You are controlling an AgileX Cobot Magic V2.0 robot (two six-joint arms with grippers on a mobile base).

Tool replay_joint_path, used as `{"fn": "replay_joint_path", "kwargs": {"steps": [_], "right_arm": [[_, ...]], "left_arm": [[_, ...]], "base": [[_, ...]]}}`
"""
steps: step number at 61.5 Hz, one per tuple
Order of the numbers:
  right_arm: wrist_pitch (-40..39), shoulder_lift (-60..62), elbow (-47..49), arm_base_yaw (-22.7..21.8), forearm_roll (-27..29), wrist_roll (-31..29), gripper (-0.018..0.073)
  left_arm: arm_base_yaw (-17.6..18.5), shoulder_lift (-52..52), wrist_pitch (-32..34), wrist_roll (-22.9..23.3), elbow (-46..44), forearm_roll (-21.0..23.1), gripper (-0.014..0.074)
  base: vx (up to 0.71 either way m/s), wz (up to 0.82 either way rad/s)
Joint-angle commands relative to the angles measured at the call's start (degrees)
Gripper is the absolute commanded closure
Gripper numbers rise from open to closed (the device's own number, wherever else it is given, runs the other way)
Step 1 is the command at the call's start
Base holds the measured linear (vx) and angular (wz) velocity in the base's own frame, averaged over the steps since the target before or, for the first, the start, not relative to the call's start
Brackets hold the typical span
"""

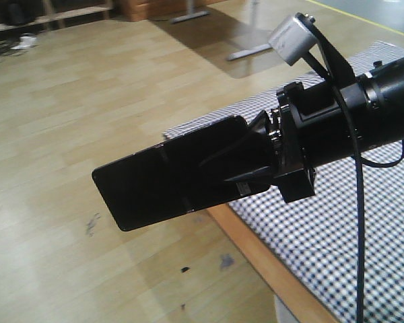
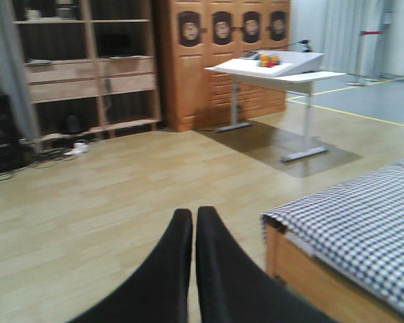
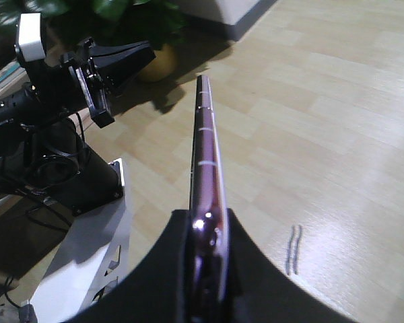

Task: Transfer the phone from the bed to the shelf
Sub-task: 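Hold the phone in the right gripper while the base turns away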

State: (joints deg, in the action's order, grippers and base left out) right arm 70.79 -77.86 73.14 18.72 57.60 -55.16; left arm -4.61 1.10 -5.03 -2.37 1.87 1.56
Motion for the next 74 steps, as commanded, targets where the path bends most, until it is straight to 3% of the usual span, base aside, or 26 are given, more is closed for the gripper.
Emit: {"fn": "replay_joint_path", "kwargs": {"steps": [1, 49, 74], "right_arm": [[2.89, 1.91, 1.34, -0.07, 4.31, -0.36, 0.0561], [2.89, 1.91, 1.34, -0.07, 4.31, -0.36, 0.0561], [2.89, 2.20, 1.34, -0.07, 4.31, -0.36, 0.0561]], "left_arm": [[0.27, 0.40, 4.12, 0.50, -1.43, 0.56, 0.0595], [0.27, 0.40, 4.12, 0.50, -1.43, 0.56, 0.0595], [1.27, 0.39, 4.12, 0.50, -1.43, 0.56, 0.0595]], "base": [[-0.17, 0.65], [-0.16, 0.63], [-0.07, 0.25]]}}
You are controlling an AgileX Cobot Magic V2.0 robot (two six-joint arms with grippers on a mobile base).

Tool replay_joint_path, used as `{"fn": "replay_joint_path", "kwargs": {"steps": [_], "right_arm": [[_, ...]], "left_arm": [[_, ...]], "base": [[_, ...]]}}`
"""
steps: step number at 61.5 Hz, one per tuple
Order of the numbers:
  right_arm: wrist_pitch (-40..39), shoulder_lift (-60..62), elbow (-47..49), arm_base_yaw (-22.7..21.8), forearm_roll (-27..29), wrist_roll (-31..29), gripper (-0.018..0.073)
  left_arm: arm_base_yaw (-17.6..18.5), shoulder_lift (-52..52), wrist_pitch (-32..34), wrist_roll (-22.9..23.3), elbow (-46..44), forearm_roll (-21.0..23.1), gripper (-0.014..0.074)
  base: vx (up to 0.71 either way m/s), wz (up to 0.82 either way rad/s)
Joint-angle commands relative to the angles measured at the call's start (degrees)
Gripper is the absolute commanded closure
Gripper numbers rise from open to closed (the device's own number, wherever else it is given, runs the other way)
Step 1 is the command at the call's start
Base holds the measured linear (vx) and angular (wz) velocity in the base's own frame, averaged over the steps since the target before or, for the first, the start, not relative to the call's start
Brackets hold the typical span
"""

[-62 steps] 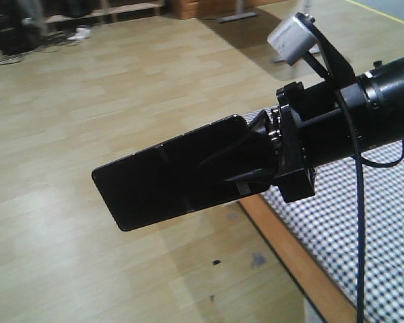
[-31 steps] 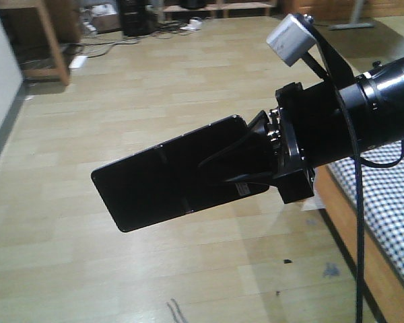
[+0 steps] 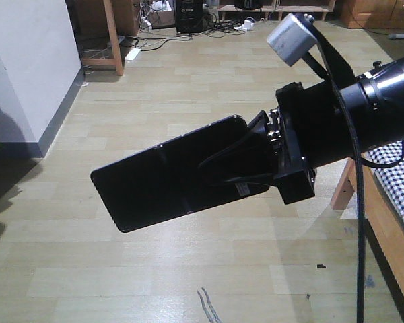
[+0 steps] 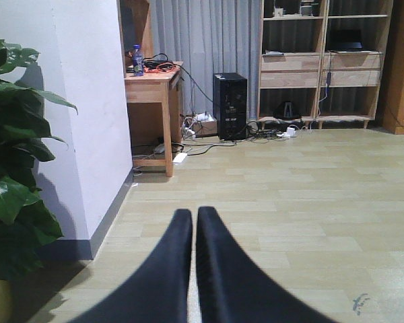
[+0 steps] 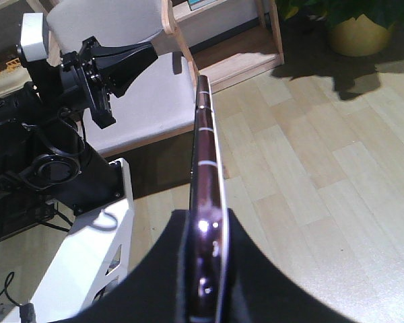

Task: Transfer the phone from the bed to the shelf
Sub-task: 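Hold the phone in the right gripper while the base turns away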

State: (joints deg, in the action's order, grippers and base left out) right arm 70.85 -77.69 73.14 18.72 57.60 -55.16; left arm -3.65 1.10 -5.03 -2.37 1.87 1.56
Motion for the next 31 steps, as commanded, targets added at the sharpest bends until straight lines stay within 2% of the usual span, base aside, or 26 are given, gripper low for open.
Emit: {"fn": "replay_joint_path", "kwargs": {"steps": [1, 31], "right_arm": [[2.83, 2.03, 1.34, -0.07, 4.31, -0.36, 0.0561], [2.83, 2.23, 1.34, -0.07, 4.31, -0.36, 0.0561]], "left_arm": [[0.31, 0.39, 4.12, 0.50, -1.43, 0.56, 0.0595], [0.31, 0.39, 4.12, 0.50, -1.43, 0.56, 0.0595]], "base": [[0.00, 0.00], [0.02, -0.06]]}}
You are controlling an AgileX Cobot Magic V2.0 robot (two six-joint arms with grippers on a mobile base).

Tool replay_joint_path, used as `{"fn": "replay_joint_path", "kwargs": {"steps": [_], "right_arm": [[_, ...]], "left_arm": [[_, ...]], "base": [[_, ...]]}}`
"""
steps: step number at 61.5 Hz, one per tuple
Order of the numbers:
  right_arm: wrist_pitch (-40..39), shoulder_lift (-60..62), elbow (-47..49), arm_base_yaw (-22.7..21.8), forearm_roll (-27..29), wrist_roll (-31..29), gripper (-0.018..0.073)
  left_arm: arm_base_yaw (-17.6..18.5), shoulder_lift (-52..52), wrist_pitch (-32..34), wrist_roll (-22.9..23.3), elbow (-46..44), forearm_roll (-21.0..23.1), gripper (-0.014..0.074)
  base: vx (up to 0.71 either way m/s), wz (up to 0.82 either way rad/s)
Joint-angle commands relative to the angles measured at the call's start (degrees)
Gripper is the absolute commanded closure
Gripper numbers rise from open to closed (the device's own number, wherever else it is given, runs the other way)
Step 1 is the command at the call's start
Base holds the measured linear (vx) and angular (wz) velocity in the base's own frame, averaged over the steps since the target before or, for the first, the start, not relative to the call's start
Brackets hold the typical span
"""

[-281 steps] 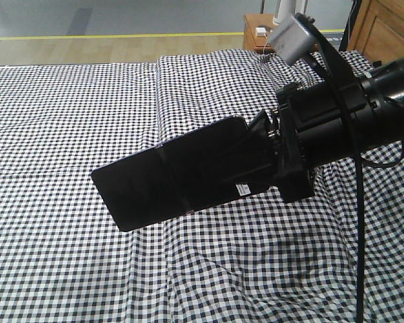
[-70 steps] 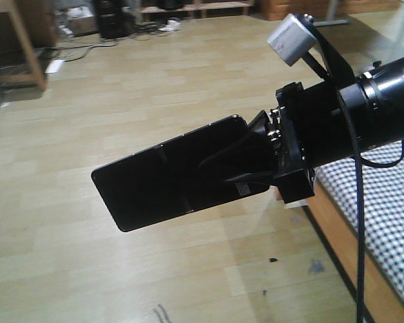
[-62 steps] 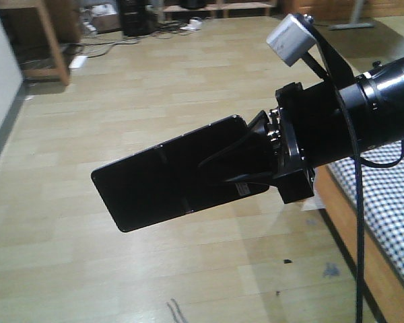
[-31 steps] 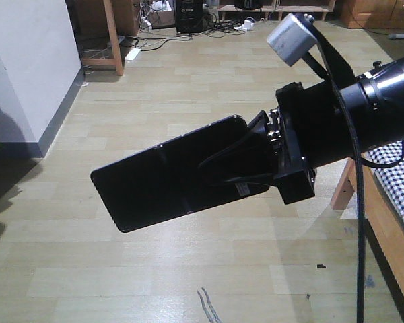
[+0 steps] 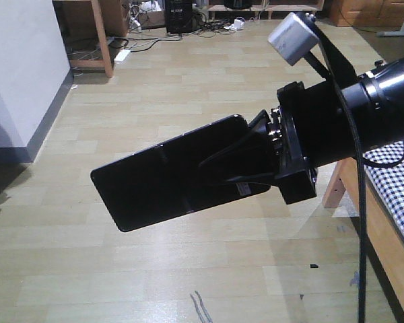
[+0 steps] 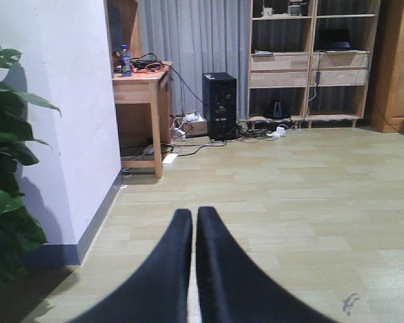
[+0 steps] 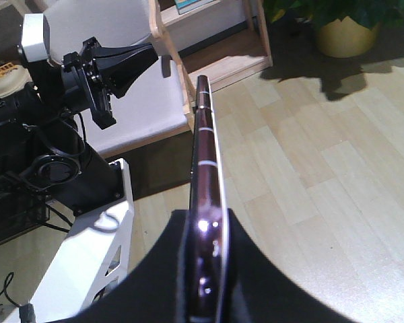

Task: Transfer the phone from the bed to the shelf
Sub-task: 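Hold the phone in the right gripper while the base turns away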

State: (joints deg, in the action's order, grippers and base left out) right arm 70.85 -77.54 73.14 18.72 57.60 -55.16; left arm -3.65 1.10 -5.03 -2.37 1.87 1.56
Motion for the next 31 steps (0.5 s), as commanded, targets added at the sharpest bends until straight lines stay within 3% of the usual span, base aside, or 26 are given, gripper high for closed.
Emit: {"fn": "replay_joint_path", "kwargs": {"steps": [1, 31], "right_arm": [[2.83, 2.08, 1.34, -0.07, 4.31, -0.36, 0.0561], [2.83, 2.08, 1.34, -0.07, 4.31, -0.36, 0.0561]], "left_arm": [[0.31, 0.39, 4.12, 0.50, -1.43, 0.56, 0.0595], [0.31, 0.39, 4.12, 0.50, -1.43, 0.56, 0.0595]], "base": [[0.05, -0.09], [0.12, -0.07]]}}
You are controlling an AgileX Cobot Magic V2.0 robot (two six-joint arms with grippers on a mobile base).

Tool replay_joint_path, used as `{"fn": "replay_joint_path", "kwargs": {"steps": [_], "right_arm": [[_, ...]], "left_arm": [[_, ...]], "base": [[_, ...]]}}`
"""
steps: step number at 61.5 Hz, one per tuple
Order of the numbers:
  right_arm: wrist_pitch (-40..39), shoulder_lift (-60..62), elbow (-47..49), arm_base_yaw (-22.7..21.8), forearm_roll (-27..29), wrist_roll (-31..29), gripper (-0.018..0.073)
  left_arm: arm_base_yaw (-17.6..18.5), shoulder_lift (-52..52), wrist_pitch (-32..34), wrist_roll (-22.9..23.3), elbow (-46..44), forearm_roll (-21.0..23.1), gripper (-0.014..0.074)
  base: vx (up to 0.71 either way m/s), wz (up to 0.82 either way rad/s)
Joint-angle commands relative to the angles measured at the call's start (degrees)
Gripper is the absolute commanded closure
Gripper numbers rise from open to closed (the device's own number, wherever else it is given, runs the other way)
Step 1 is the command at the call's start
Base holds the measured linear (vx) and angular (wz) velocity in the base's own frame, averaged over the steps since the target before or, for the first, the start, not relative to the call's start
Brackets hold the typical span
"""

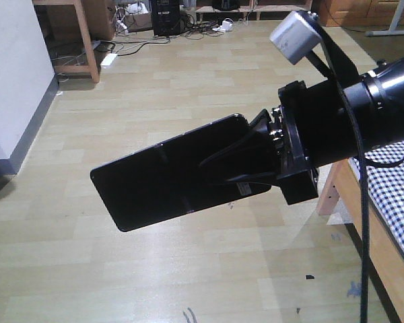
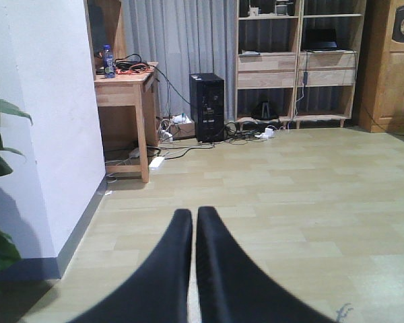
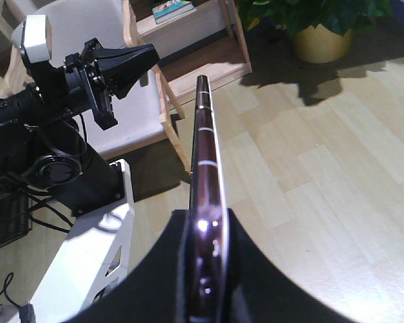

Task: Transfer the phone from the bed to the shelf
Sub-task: 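Hold the phone in the right gripper while the base turns away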

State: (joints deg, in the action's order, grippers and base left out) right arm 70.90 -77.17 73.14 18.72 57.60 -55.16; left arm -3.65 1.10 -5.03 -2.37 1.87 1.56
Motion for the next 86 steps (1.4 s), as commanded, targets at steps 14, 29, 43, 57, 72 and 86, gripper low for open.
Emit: {"fn": "replay_joint_path", "kwargs": {"steps": [14, 29, 43, 57, 72, 86], "right_arm": [[2.78, 1.71, 1.34, -0.07, 4.31, -0.36, 0.0561], [2.78, 1.71, 1.34, -0.07, 4.31, -0.36, 0.0561], [2.78, 1.71, 1.34, -0.07, 4.31, -0.36, 0.0561], [2.78, 1.71, 1.34, -0.07, 4.31, -0.36, 0.0561], [2.78, 1.71, 1.34, -0.07, 4.31, -0.36, 0.0561], [2.73, 1.71, 1.34, -0.12, 4.31, -0.36, 0.0561]], "left_arm": [[0.31, 0.39, 4.12, 0.50, -1.43, 0.56, 0.0595], [0.31, 0.39, 4.12, 0.50, -1.43, 0.56, 0.0595], [0.31, 0.39, 4.12, 0.50, -1.43, 0.56, 0.0595], [0.31, 0.34, 4.12, 0.50, -1.43, 0.56, 0.0595], [0.31, 0.34, 4.12, 0.50, -1.43, 0.56, 0.0595], [0.31, 0.34, 4.12, 0.50, -1.43, 0.56, 0.0595]], "base": [[0.23, -0.02], [0.31, -0.02], [0.35, -0.02], [0.37, 0.01], [0.42, 0.01], [0.44, -0.02]]}}
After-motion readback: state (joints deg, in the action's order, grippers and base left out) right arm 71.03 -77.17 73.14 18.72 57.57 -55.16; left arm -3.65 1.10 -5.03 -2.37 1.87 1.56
